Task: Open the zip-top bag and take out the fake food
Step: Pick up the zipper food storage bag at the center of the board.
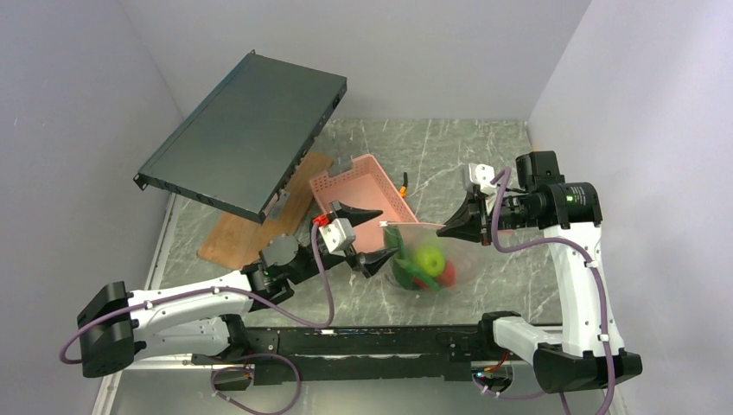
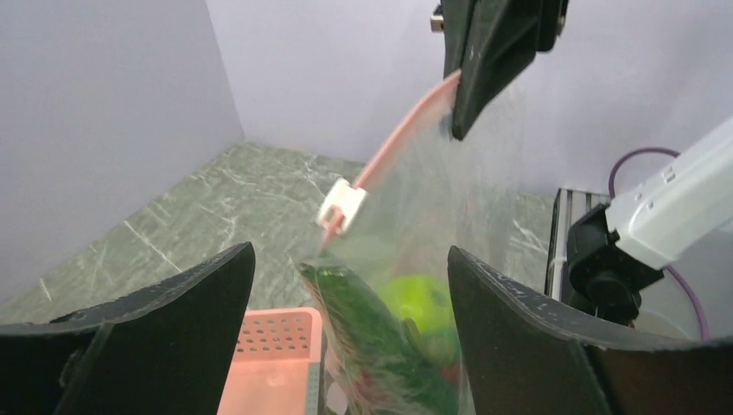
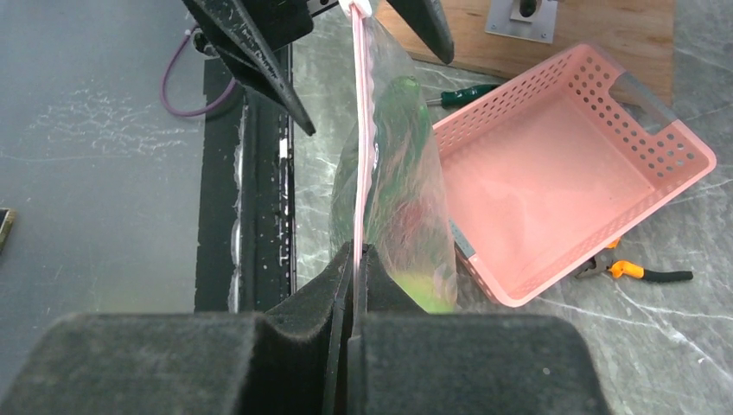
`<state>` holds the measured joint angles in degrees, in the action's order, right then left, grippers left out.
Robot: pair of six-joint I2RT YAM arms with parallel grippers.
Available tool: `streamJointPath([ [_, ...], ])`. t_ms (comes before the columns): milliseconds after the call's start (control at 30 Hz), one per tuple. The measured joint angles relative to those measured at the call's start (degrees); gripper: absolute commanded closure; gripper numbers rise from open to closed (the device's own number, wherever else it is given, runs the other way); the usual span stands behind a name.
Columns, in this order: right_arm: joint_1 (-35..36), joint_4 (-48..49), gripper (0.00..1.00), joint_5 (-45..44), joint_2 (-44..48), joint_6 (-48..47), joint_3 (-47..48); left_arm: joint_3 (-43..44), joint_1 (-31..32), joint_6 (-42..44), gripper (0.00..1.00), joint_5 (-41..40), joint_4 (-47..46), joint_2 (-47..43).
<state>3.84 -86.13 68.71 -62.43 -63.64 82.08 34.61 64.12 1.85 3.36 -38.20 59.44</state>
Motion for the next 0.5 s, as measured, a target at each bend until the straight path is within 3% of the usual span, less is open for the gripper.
streamJointPath([
  [233,0.02,0.0,1.0,0.63,0.04,-0.04,-0.13,-0.04,0.0,-0.9,0.43,-1.92,-5.4,2.43],
  [500,0.02,0.0,1.0,0.63,0.09,-0.04,-0.22,-0.09,0.0,-3.02,0.94,-2.19,-6.8,4.26],
])
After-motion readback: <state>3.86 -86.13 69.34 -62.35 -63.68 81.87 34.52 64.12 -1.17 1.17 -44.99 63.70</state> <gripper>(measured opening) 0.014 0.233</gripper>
